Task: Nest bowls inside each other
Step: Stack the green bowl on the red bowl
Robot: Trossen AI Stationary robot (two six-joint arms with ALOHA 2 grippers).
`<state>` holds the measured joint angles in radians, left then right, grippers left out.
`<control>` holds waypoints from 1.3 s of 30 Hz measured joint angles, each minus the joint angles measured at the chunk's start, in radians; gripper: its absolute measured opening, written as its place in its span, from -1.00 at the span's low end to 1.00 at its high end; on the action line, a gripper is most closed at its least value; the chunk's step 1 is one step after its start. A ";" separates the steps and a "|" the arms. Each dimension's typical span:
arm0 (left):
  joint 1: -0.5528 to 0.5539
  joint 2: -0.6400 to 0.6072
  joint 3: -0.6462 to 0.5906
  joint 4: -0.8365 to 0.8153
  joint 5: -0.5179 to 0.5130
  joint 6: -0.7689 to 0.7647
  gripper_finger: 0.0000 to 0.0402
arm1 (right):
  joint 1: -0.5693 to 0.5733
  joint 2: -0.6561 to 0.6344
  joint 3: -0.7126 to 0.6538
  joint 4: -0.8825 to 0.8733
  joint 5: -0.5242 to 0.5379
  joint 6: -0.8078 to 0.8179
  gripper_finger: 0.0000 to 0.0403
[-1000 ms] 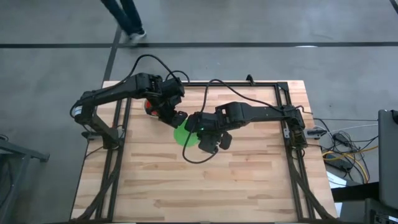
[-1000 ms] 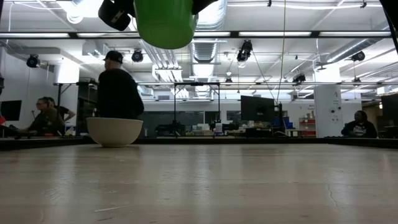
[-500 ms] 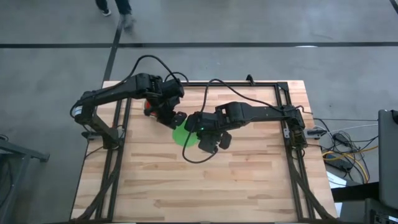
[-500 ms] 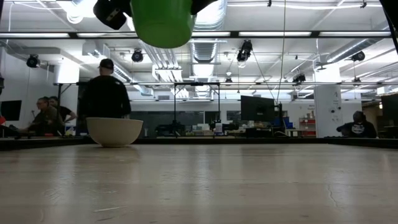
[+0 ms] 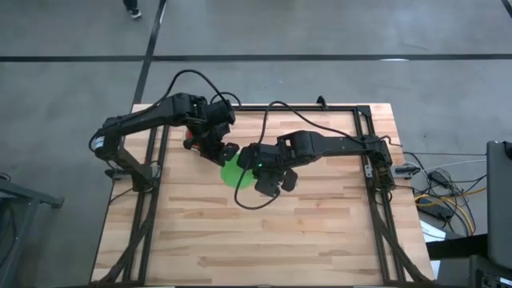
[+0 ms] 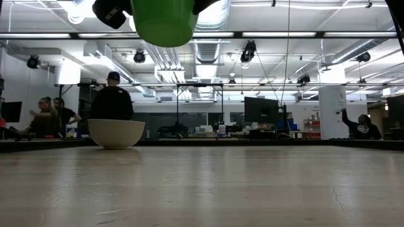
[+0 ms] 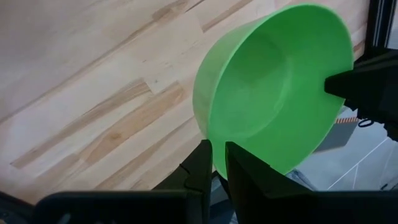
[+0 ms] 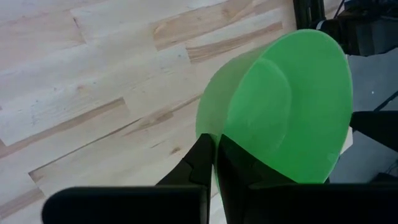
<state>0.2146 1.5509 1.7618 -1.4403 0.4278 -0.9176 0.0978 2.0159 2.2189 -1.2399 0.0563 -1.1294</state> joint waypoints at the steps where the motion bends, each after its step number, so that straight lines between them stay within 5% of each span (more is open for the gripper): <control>1: 0.000 -0.002 0.000 0.000 0.000 -0.001 -0.76 | 0.000 0.000 0.000 0.000 0.000 0.000 -0.96; 39: 0.003 -0.013 0.000 0.028 0.017 0.015 -0.77 | 0.002 -0.038 -0.001 0.013 -0.004 0.027 -0.96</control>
<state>0.2173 1.5382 1.7622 -1.4122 0.4447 -0.9028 0.1001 1.9781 2.2177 -1.2266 0.0525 -1.1026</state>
